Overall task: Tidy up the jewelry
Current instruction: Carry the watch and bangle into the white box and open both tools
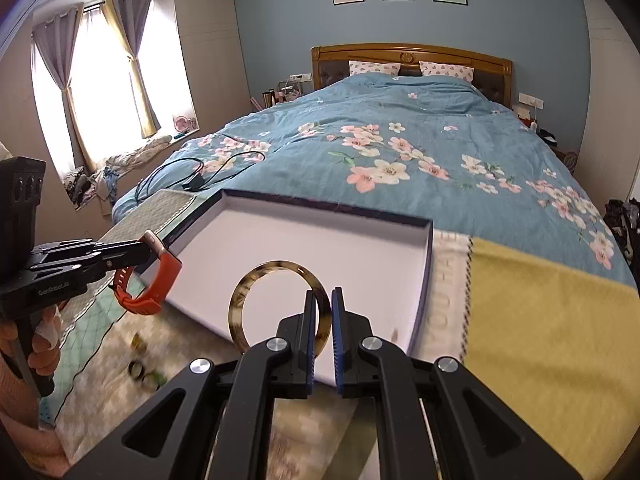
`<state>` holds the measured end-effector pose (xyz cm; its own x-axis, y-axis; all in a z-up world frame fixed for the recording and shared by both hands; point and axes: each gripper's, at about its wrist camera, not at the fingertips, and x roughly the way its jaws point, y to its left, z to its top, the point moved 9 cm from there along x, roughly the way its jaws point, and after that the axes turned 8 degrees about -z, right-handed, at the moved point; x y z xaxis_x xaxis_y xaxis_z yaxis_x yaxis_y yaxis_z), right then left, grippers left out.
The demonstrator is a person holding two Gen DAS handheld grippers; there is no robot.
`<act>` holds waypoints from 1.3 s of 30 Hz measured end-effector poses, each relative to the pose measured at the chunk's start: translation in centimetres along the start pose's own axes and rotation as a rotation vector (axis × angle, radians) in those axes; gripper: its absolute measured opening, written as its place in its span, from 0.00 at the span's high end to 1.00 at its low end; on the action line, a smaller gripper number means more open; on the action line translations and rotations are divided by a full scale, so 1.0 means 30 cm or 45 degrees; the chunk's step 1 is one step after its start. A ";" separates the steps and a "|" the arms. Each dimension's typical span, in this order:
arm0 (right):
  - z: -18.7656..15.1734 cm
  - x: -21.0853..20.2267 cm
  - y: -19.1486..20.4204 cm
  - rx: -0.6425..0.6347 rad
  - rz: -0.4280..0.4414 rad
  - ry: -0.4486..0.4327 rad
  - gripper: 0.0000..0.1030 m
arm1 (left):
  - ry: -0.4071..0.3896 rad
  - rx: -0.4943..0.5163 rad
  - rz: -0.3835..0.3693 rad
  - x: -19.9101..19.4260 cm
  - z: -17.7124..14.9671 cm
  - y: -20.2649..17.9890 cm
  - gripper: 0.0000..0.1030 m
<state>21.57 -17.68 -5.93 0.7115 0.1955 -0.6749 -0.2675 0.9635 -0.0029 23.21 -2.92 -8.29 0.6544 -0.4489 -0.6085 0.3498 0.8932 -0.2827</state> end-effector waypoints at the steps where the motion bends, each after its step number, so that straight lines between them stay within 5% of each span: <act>1: 0.026 0.033 0.004 -0.007 -0.005 0.006 0.94 | -0.003 -0.010 0.002 0.017 0.023 0.010 0.92; 10: 0.132 0.277 -0.009 0.001 -0.055 0.104 0.94 | 0.054 -0.093 0.058 0.228 0.177 0.105 0.92; 25: 0.135 0.477 -0.021 -0.002 -0.117 0.306 0.94 | 0.221 -0.192 0.172 0.499 0.201 0.255 0.92; 30: 0.139 0.485 -0.023 0.013 -0.124 0.315 0.93 | 0.278 -0.219 0.182 0.545 0.193 0.281 0.90; 33: 0.156 0.444 -0.031 0.030 -0.131 0.255 0.79 | 0.267 -0.255 0.170 0.543 0.195 0.293 0.82; 39: 0.145 0.194 0.023 -0.009 0.030 0.070 0.65 | 0.083 -0.150 0.145 0.387 0.221 0.233 0.57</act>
<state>28.37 -15.10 -6.66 0.6684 0.2074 -0.7143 -0.2884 0.9575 0.0082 37.71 -2.06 -12.41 0.6390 -0.3451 -0.6874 0.1923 0.9370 -0.2917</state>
